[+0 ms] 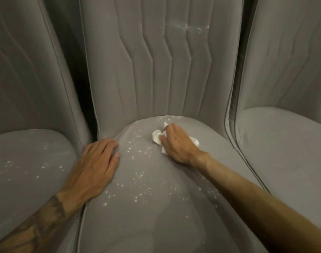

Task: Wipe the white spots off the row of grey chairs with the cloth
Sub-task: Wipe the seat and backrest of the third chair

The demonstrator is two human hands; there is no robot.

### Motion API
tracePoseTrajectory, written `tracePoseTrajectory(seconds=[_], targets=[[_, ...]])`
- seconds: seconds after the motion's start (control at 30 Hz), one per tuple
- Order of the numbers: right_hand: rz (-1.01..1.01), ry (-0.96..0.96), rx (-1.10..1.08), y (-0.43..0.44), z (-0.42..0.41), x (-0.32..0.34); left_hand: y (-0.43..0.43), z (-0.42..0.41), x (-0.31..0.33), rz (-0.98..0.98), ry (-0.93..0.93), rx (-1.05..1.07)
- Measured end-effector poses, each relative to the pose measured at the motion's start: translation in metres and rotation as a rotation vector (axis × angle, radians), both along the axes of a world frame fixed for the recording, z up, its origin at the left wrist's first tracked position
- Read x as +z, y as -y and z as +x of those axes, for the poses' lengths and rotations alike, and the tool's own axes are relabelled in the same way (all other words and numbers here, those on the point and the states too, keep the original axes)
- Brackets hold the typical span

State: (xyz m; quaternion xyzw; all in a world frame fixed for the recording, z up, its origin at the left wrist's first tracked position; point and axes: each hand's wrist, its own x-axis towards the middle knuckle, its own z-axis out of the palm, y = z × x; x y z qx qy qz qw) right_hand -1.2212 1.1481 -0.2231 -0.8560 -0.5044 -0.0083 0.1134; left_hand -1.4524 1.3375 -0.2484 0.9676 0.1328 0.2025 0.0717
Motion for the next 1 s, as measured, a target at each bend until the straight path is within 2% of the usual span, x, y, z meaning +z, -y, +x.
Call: tracePoseTrajectory(seconds=[0.07, 0.17, 0.23, 0.3, 0.37, 0.43, 0.53, 0.57, 0.73, 0.8, 0.87, 0.9, 1.0], targets=[[0.003, 0.025, -0.041, 0.013, 0.024, 0.003, 0.001, 0.001, -0.002, 0.008, 0.004, 0.007], [0.003, 0.107, -0.271, 0.019, 0.042, 0.007, 0.001, 0.000, -0.004, 0.025, 0.025, 0.013], [0.074, 0.086, -0.212, 0.007, 0.014, 0.005, 0.002, 0.001, -0.004, 0.022, 0.022, 0.022], [0.153, 0.012, -0.046, 0.000, -0.014, -0.008, 0.003, 0.001, -0.004, 0.023, 0.020, 0.017], [0.094, -0.041, 0.045, 0.011, -0.013, -0.005, 0.002, 0.000, -0.004, 0.029, 0.017, 0.015], [0.054, -0.009, -0.025, 0.031, 0.017, 0.001, 0.003, 0.000, -0.004, 0.037, 0.015, 0.017], [0.031, 0.055, -0.303, 0.057, 0.046, 0.010, 0.003, 0.000, -0.006, 0.037, 0.017, 0.023], [0.048, 0.076, -0.311, 0.057, 0.038, 0.008, 0.003, 0.000, -0.006, 0.037, 0.017, 0.024], [0.099, -0.077, -0.014, 0.066, -0.009, -0.005, 0.004, 0.000, -0.005, 0.045, 0.004, 0.020], [0.050, -0.067, -0.097, 0.083, 0.012, 0.004, 0.005, -0.001, -0.006, 0.046, 0.003, 0.022], [0.067, -0.153, -0.317, 0.095, 0.032, 0.012, 0.007, -0.001, -0.006, 0.045, 0.002, 0.029], [0.051, -0.127, -0.382, 0.096, 0.032, 0.011, 0.007, -0.002, -0.006, 0.046, 0.002, 0.029], [0.107, -0.036, -0.277, 0.081, -0.007, 0.000, 0.009, -0.001, -0.006, 0.027, 0.009, 0.034]])
